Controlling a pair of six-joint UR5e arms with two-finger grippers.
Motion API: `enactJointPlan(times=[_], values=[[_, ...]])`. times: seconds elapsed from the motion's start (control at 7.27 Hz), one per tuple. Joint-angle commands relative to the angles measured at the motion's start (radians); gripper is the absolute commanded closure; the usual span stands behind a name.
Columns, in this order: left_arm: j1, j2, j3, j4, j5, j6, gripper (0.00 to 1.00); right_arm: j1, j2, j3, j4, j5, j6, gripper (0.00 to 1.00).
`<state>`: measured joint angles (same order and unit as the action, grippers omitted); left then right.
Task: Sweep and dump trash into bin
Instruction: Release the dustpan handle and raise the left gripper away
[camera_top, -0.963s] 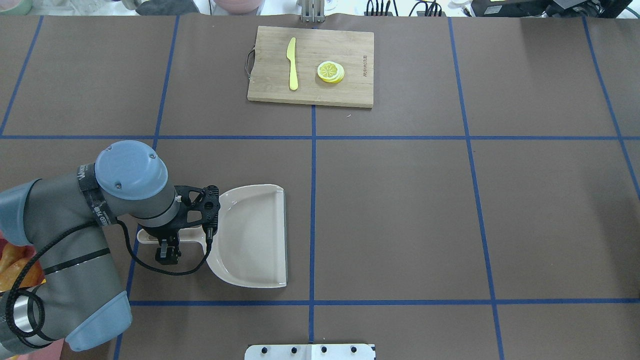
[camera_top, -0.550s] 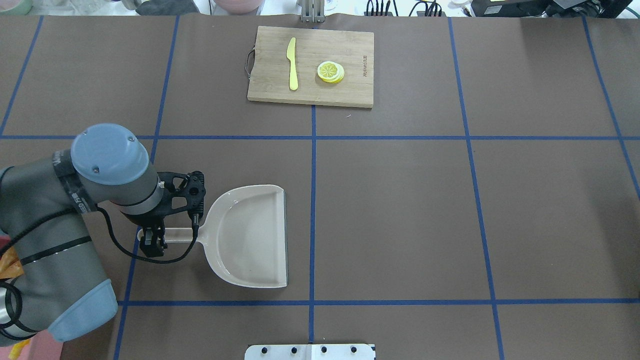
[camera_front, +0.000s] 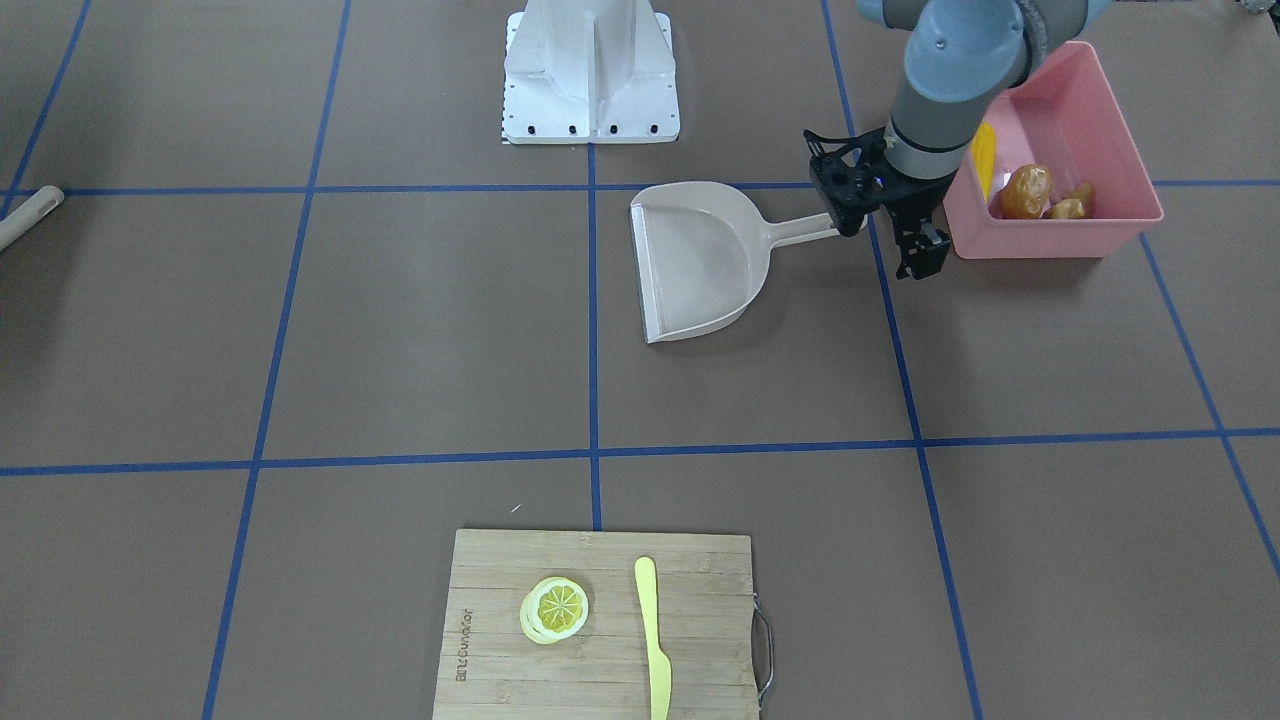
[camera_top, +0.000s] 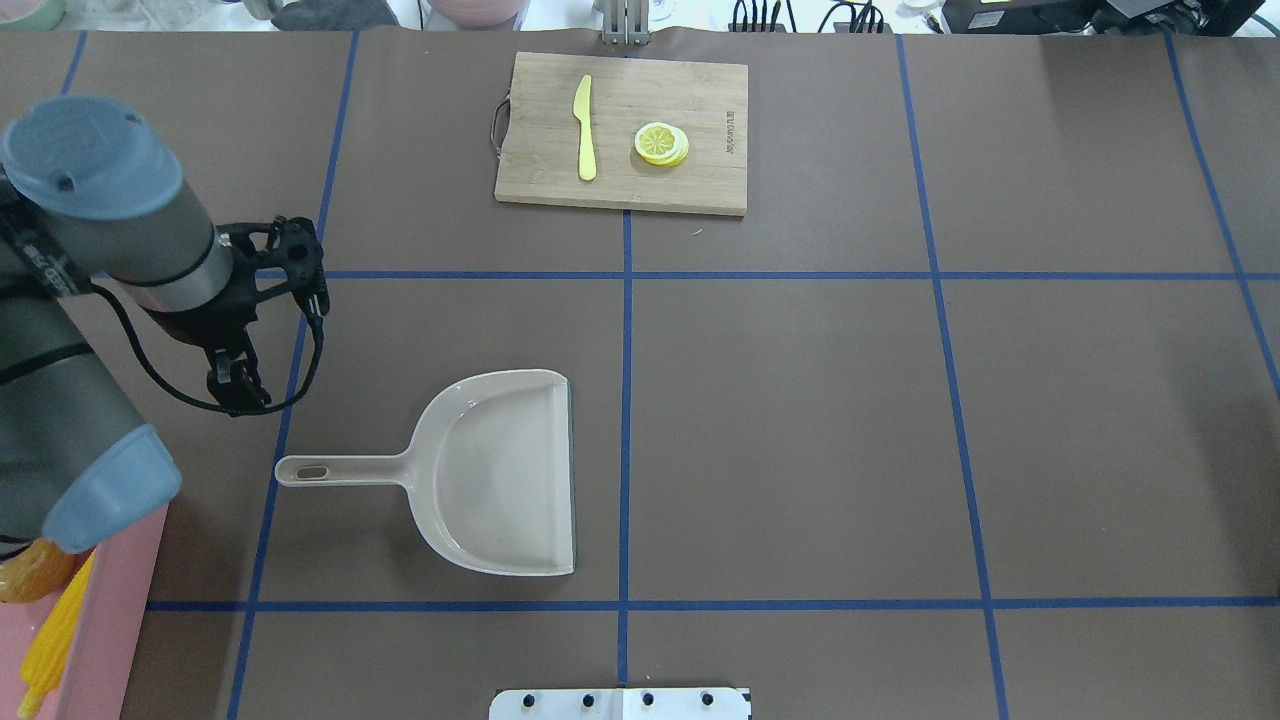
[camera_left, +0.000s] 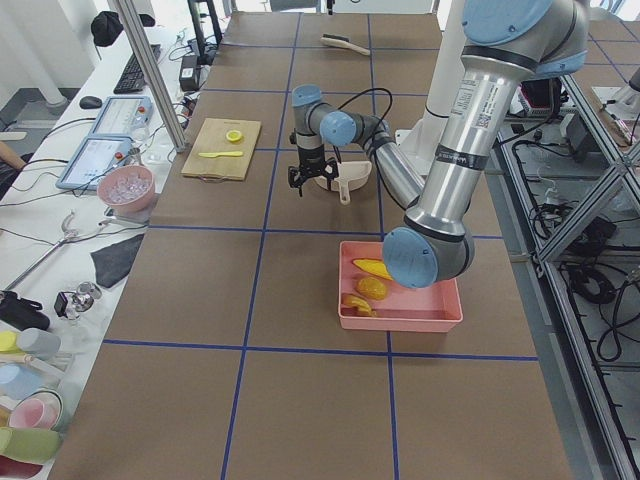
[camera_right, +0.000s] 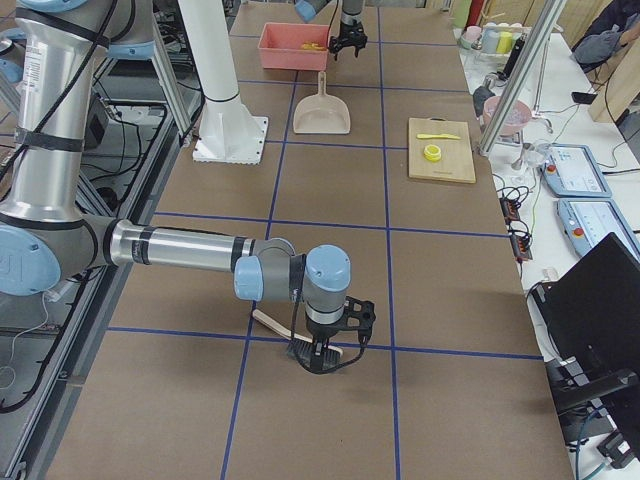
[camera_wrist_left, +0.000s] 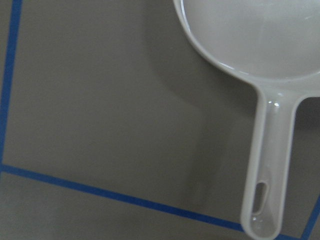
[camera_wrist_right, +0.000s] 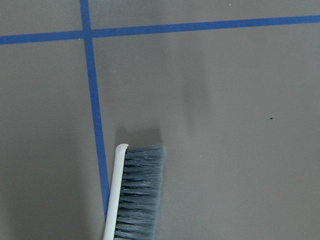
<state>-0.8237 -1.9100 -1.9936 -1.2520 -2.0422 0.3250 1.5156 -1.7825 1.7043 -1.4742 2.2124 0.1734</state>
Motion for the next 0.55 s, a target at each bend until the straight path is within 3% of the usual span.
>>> enactJointPlan(times=[0.0,0.41], values=[[-0.148,-0.003,0.067,-0.048,-0.015,-0.101,0.02,0.000,0.000,0.000,0.000,0.000,0.000,0.00],[-0.364,0.020,0.145,-0.058,-0.015,-0.395,0.02,0.000,0.000,0.000,0.000,-0.002,0.000,0.00]])
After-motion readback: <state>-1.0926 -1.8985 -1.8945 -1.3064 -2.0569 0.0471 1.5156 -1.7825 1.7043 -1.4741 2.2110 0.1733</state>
